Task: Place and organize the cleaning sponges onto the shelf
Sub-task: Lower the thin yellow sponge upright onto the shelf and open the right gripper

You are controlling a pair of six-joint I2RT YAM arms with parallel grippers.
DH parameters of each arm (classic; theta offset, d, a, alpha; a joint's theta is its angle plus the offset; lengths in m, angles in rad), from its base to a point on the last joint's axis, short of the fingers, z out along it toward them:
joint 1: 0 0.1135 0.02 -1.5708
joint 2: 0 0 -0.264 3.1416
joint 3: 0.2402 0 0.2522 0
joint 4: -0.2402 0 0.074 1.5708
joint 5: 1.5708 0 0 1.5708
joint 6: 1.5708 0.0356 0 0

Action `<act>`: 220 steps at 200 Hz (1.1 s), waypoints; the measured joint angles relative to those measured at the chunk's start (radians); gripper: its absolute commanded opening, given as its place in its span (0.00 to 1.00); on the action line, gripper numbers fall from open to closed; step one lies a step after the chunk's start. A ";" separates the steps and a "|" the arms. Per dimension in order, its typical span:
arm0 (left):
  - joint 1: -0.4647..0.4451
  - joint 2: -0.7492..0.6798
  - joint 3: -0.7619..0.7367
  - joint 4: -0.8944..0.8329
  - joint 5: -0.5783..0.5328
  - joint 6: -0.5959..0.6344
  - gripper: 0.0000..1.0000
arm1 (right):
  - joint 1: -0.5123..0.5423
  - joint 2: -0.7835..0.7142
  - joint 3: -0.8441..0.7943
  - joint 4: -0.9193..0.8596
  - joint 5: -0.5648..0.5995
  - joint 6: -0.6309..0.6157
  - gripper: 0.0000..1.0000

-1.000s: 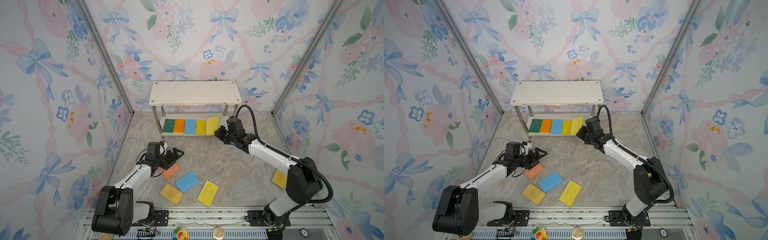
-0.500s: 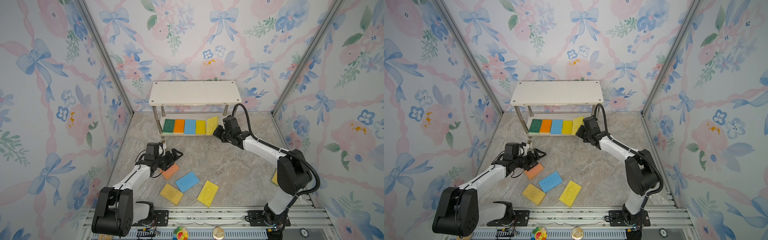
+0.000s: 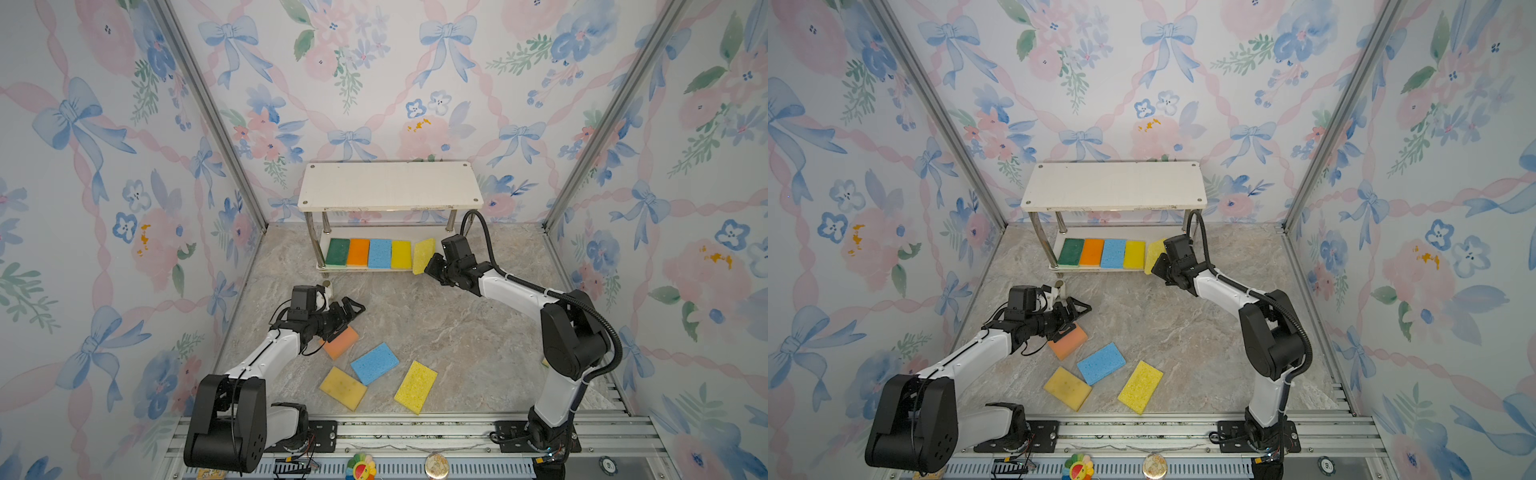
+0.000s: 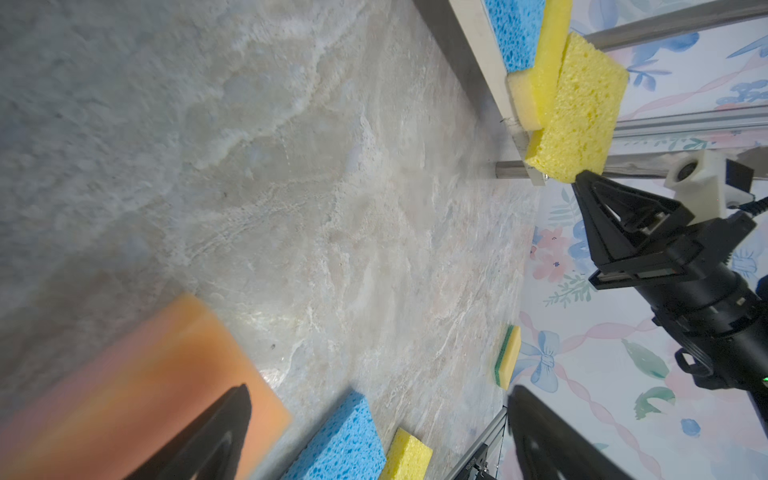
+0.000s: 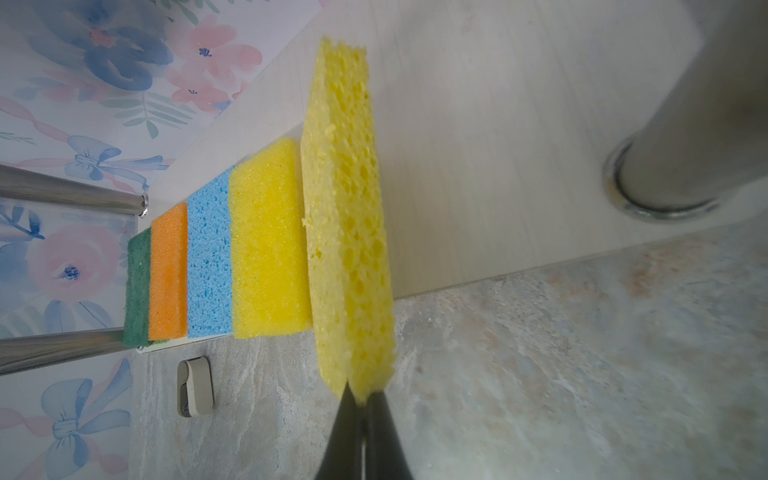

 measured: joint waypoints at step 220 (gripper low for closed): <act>0.007 0.026 -0.005 0.000 0.008 0.011 0.98 | -0.011 0.114 0.116 -0.035 0.011 -0.013 0.75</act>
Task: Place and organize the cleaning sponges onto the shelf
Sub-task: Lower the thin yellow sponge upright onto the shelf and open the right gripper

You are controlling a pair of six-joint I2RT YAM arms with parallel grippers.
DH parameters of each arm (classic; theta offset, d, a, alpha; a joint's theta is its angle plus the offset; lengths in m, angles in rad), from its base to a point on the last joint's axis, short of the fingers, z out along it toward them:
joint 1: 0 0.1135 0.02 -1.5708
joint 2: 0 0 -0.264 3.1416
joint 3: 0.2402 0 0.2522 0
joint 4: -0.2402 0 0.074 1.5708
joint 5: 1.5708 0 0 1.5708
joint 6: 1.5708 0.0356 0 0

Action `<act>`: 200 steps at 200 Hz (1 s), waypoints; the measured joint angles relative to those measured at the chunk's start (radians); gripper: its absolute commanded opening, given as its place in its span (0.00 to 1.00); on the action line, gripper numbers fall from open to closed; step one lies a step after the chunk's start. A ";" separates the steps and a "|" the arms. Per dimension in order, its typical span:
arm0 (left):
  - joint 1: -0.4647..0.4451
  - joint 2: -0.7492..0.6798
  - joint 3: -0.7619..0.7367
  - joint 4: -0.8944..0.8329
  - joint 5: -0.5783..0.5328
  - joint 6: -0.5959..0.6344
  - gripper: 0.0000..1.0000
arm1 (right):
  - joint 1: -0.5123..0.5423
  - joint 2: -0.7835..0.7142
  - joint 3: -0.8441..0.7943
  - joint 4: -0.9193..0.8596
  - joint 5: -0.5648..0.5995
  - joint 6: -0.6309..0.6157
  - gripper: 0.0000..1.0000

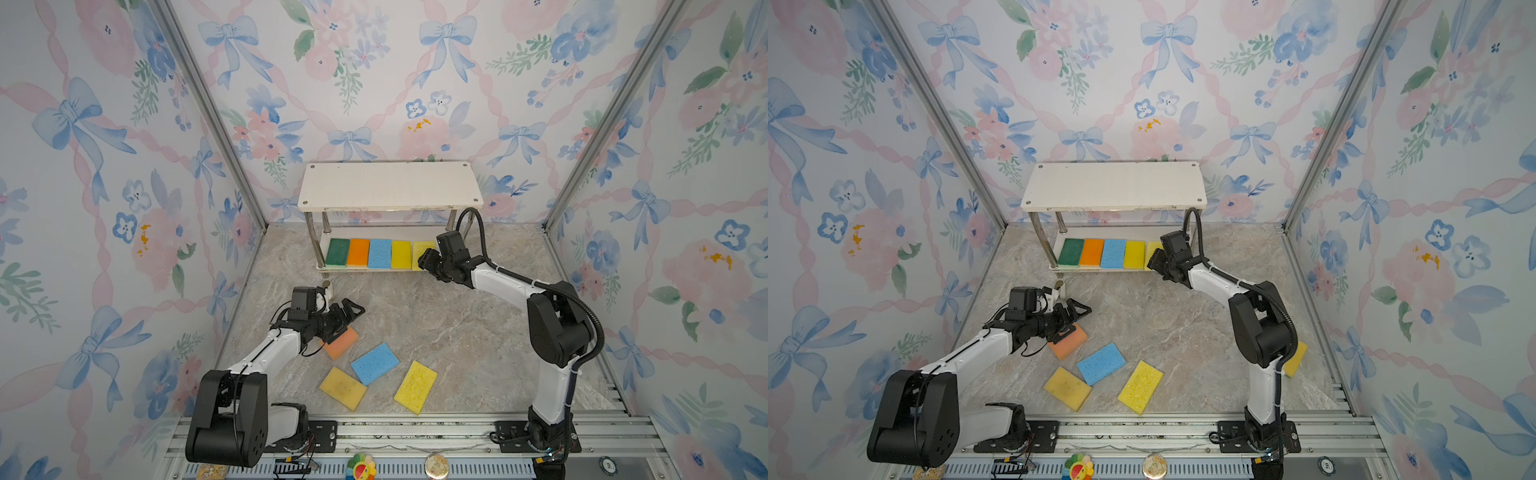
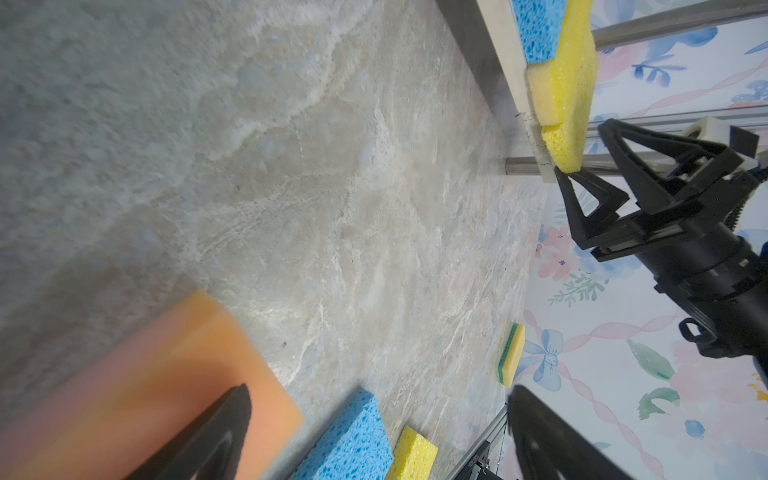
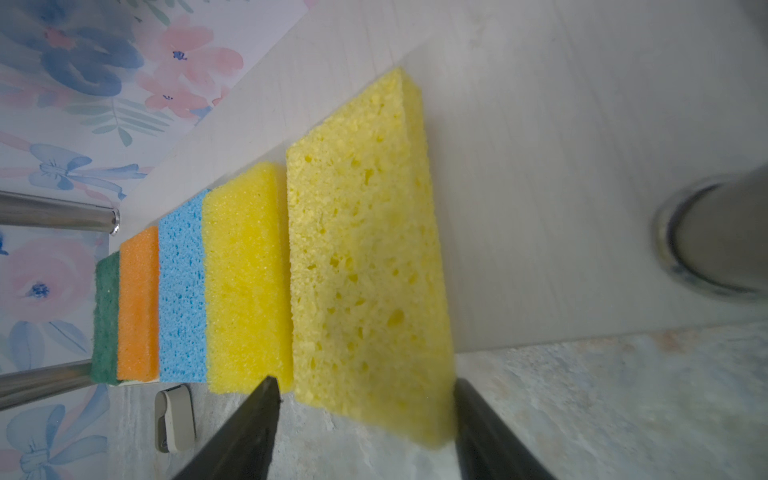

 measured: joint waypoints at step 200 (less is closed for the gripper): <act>0.012 0.028 0.000 0.000 0.013 0.015 0.98 | 0.010 -0.043 -0.080 0.040 -0.035 0.097 0.71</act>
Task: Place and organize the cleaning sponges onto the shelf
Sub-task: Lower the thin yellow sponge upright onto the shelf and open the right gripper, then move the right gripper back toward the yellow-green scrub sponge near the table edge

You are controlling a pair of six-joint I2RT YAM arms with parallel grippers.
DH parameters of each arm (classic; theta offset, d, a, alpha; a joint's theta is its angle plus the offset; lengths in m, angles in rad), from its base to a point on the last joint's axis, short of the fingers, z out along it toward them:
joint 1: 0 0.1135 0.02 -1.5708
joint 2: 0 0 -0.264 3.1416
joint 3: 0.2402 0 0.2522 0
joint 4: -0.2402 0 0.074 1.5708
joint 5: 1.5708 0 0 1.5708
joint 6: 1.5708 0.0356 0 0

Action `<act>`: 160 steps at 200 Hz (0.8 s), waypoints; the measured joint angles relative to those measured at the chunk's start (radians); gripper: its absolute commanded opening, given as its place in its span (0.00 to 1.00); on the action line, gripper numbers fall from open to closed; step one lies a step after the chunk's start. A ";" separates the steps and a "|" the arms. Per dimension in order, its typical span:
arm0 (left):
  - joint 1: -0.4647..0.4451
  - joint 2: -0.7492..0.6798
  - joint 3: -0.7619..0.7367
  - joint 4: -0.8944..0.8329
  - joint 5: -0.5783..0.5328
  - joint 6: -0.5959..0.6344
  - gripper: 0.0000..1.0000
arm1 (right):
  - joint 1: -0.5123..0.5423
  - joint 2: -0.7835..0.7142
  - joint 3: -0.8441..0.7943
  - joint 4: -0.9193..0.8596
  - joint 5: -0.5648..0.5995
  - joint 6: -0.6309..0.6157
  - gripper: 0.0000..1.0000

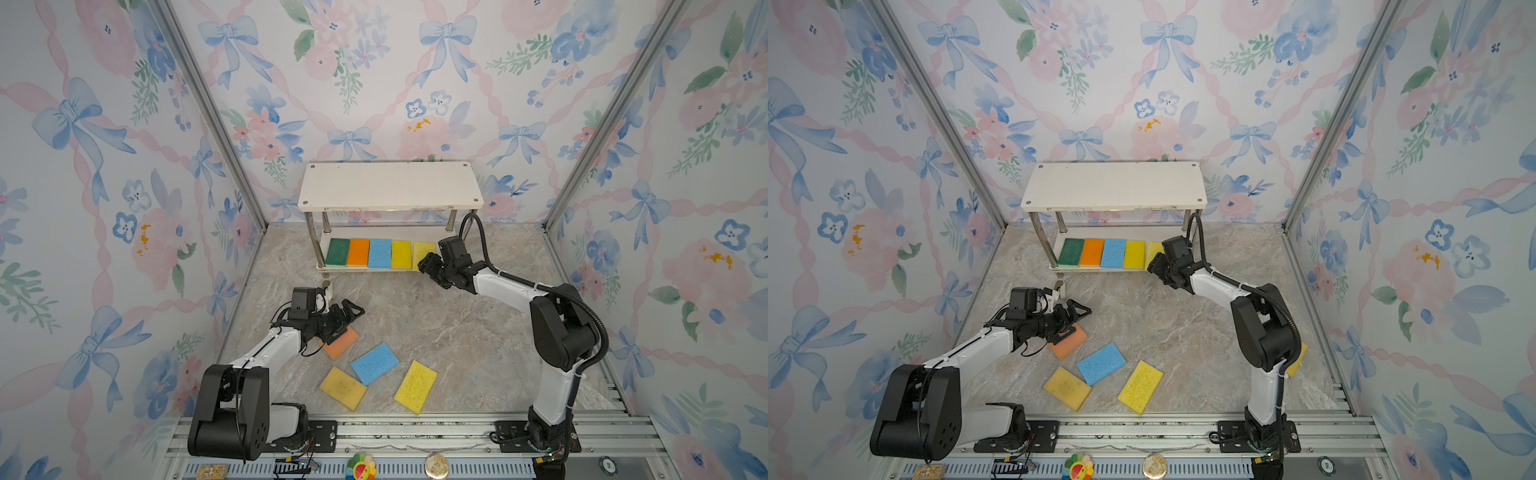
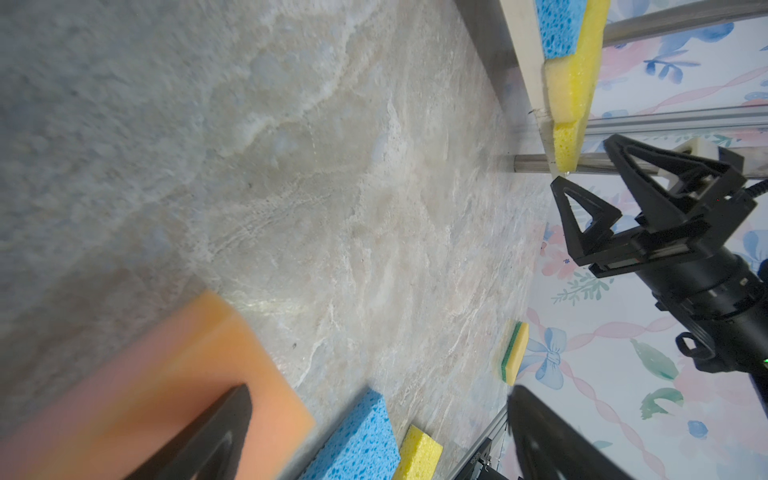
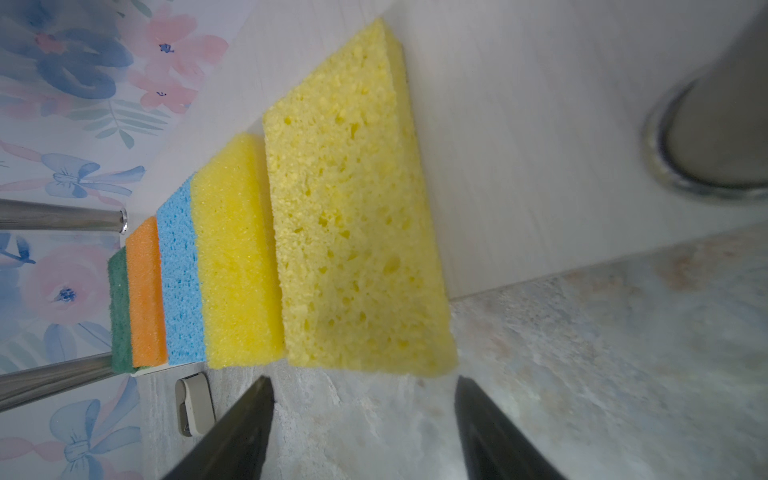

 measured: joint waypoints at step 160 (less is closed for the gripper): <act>0.014 0.034 0.002 0.007 0.028 0.019 0.98 | 0.003 0.033 0.055 0.035 0.000 -0.019 0.70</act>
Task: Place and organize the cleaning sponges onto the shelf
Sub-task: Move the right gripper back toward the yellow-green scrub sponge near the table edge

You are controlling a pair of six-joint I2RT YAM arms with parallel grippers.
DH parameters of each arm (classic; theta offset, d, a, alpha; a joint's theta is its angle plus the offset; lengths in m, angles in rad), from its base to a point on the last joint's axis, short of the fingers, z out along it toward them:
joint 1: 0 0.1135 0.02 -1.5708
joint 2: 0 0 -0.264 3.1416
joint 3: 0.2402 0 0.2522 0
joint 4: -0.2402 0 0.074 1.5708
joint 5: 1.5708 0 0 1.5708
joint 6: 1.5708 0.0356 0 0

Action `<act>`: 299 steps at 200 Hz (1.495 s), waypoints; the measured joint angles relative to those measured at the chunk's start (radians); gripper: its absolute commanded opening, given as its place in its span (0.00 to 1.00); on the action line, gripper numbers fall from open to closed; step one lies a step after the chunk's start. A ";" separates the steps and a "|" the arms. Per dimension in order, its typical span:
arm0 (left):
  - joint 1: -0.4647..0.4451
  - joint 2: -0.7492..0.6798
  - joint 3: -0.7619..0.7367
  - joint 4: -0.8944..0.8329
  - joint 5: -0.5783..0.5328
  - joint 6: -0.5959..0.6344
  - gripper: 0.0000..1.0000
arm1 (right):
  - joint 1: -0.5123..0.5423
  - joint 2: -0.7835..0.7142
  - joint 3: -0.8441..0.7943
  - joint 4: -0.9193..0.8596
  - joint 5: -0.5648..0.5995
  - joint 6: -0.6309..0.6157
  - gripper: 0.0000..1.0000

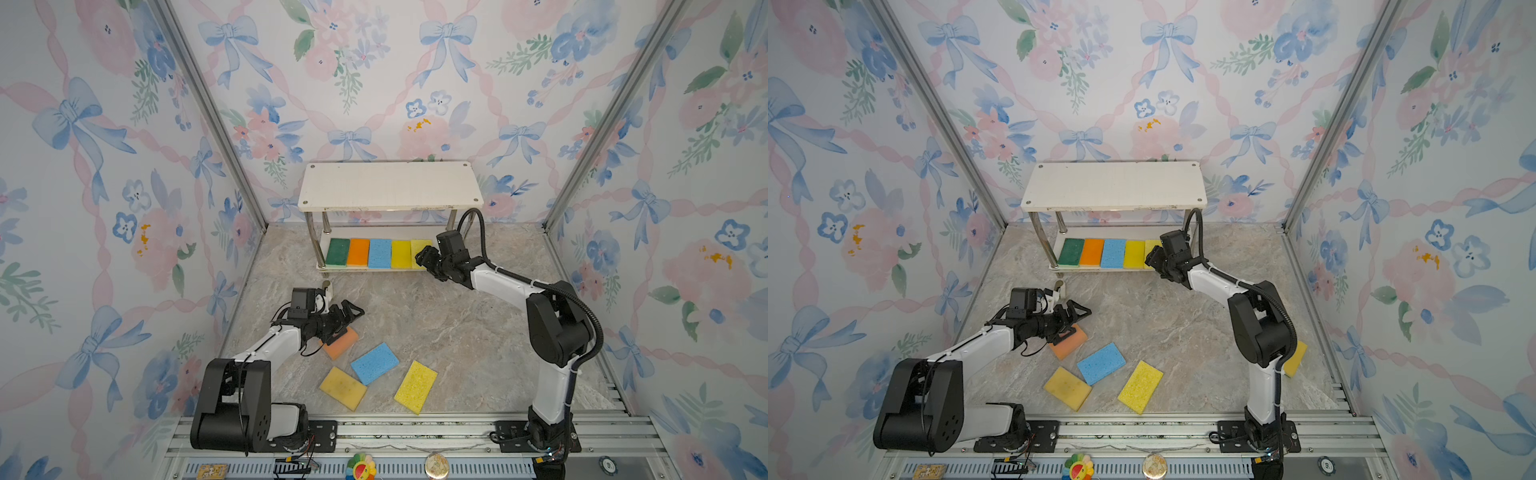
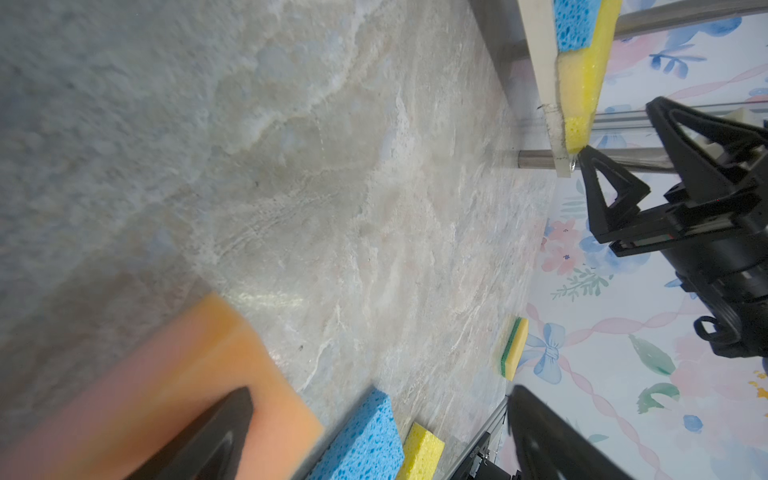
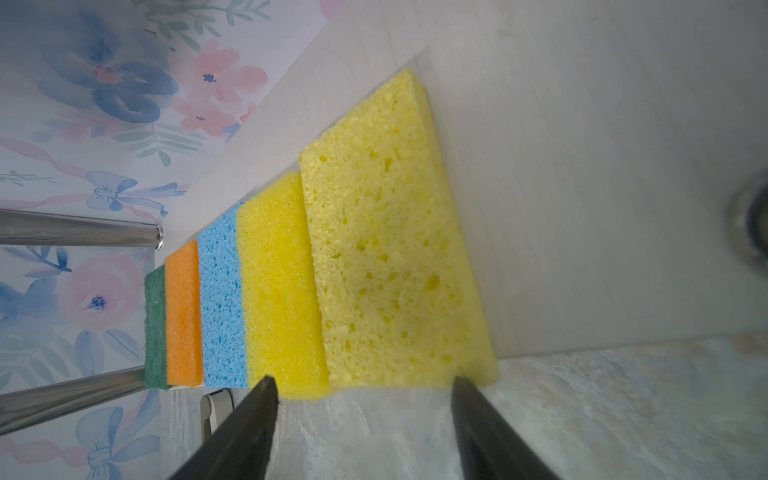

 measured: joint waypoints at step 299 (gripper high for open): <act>-0.128 0.026 0.103 -0.017 0.020 0.043 0.98 | -0.947 -0.640 -0.510 -0.992 0.156 -0.219 0.97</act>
